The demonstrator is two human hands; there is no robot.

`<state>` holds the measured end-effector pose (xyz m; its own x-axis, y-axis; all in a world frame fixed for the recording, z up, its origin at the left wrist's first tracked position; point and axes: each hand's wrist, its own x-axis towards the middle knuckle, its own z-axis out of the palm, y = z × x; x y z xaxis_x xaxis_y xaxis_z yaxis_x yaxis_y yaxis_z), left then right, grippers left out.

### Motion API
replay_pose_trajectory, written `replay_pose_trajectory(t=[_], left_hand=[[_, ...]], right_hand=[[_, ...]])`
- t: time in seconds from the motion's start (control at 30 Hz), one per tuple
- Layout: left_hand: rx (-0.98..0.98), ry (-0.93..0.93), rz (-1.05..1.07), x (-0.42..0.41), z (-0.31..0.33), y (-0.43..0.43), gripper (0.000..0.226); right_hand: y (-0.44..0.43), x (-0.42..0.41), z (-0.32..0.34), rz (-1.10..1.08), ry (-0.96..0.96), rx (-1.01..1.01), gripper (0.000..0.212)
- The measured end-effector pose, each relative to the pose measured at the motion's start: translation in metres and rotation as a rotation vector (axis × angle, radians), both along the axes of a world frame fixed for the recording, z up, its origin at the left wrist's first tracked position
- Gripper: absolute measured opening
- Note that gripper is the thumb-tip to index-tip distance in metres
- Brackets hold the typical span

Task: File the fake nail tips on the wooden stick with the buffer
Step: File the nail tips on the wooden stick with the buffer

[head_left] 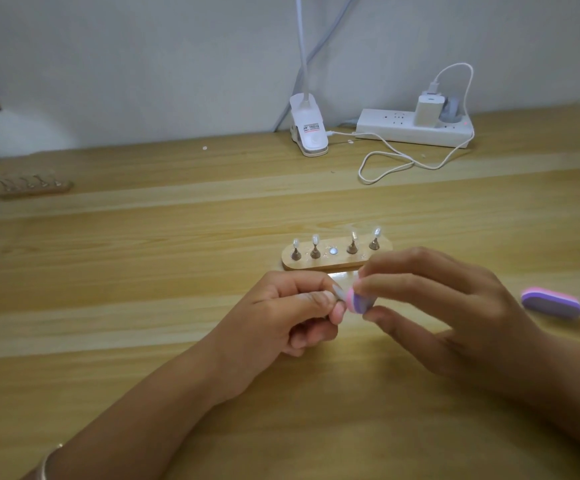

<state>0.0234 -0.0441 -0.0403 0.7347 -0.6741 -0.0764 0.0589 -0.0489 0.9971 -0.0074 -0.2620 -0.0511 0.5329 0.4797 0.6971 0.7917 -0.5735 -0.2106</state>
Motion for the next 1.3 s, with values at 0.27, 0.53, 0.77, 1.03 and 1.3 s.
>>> replay_pose_trajectory(t=[0.27,0.53,0.77,1.03,1.3], left_hand=[[0.023,0.01,0.017,0.0,0.0,-0.001,0.02],[0.038,0.024,0.018,0.001,0.0,-0.001,0.02],[0.054,0.022,0.019,0.0,0.001,-0.002,0.02],[0.062,0.019,0.035,0.0,0.0,-0.003,0.022],[-0.027,-0.032,0.089,0.0,-0.007,-0.004,0.02]], right_hand=[[0.001,0.003,-0.002,-0.003,-0.018,-0.011,0.015],[-0.005,0.008,-0.005,0.0,-0.024,-0.065,0.013],[-0.004,0.011,-0.003,-0.107,0.114,0.159,0.012],[-0.001,0.007,-0.006,-0.259,0.203,0.136,0.021],[0.0,0.011,-0.014,-0.303,0.382,0.197,0.023]])
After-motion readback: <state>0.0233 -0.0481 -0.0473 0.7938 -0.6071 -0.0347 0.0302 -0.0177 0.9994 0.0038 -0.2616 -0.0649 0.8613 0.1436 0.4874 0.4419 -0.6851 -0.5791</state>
